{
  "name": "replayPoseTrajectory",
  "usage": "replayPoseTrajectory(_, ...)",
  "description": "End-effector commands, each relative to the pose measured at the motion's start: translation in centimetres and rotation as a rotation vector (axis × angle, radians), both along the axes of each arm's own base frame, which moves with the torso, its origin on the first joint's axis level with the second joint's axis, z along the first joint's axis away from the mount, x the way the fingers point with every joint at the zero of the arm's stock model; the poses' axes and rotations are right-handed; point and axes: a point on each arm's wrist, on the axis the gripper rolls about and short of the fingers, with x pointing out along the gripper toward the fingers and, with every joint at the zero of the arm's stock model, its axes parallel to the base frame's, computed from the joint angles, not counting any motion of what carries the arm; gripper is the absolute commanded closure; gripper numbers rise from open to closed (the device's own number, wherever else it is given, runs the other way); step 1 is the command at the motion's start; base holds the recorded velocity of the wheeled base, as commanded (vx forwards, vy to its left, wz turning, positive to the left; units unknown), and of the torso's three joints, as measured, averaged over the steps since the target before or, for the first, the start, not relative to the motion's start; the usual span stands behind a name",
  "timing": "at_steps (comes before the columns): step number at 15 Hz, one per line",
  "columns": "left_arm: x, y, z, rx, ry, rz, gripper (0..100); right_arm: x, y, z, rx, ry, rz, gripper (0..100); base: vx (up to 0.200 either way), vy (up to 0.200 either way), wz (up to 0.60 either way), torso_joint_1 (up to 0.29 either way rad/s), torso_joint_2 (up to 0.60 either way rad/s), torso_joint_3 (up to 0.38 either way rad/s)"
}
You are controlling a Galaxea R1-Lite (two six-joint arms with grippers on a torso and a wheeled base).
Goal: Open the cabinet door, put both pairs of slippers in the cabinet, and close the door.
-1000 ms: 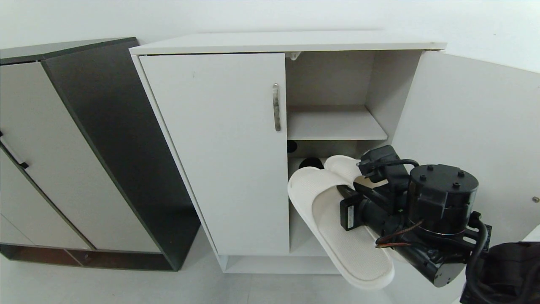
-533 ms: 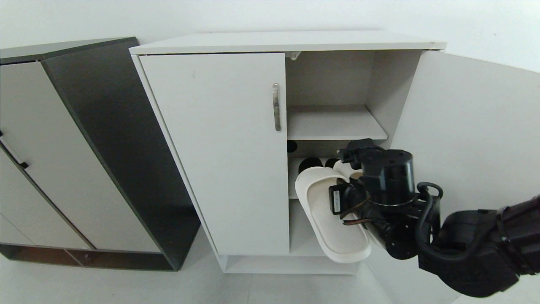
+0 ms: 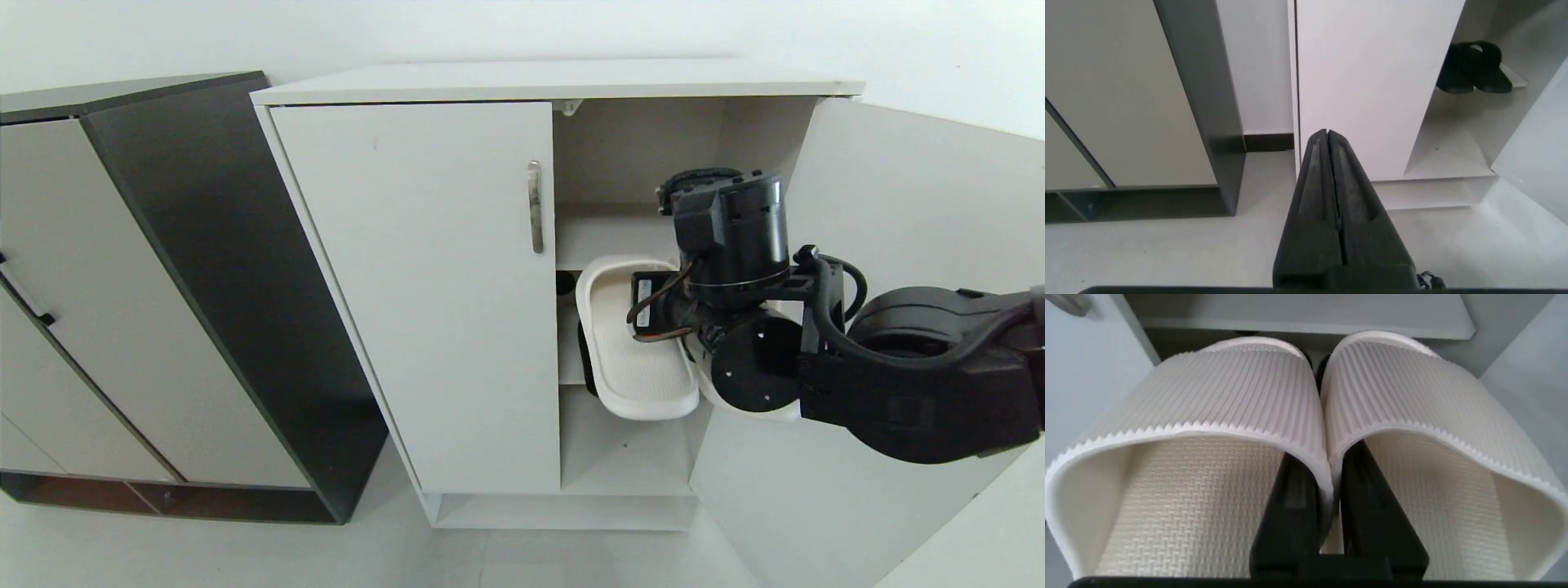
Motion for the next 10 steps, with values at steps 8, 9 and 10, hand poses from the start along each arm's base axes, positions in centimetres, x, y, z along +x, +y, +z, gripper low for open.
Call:
replayPoseTrajectory(8, 0.0, 0.0, 0.0, 0.003, 0.000, -0.002, 100, 2.3, -0.6, -1.5, -0.032, -0.029, -0.044, 100, 0.075, 0.000, 0.00, 0.000, 0.00, 0.001)
replayPoseTrajectory(9, 0.0, 0.0, 0.0, 0.003, 0.000, -0.002, 100, 2.7, -0.7, -1.6, -0.029, -0.034, -0.050, 100, 0.200, 0.000, 0.00, -0.012, 0.00, 0.002)
replayPoseTrajectory(10, 0.0, 0.0, 0.0, 0.003, 0.000, -0.002, 100, 2.8, -0.6, -1.6, -0.034, -0.042, -0.050, 100, 0.200, 0.000, 0.00, 0.007, 0.00, -0.002)
